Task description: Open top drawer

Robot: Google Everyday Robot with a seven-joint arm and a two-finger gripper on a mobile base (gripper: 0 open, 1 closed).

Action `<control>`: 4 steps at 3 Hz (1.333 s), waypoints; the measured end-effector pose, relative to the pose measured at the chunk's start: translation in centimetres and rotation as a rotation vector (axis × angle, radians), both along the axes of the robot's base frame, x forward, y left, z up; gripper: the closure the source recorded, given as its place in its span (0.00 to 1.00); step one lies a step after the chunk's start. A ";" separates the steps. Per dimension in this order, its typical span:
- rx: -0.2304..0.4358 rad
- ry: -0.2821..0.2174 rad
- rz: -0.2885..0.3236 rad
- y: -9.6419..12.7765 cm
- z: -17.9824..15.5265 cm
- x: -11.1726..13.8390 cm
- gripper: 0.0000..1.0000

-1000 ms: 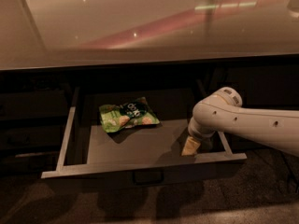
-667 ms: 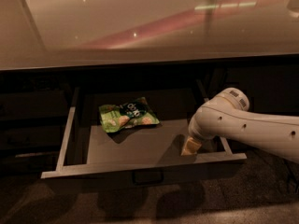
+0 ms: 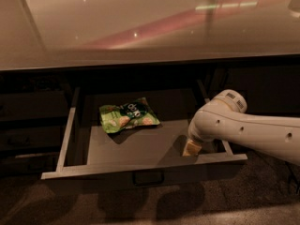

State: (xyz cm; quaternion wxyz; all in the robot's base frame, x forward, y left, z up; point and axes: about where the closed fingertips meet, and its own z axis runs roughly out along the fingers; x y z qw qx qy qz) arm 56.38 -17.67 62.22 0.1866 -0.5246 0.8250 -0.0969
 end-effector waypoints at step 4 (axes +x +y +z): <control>-0.087 -0.041 0.048 0.2 -1.6 -6.0 0.00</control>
Offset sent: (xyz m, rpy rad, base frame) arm -0.2134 -0.0307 -0.1237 -0.1946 0.0458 0.1179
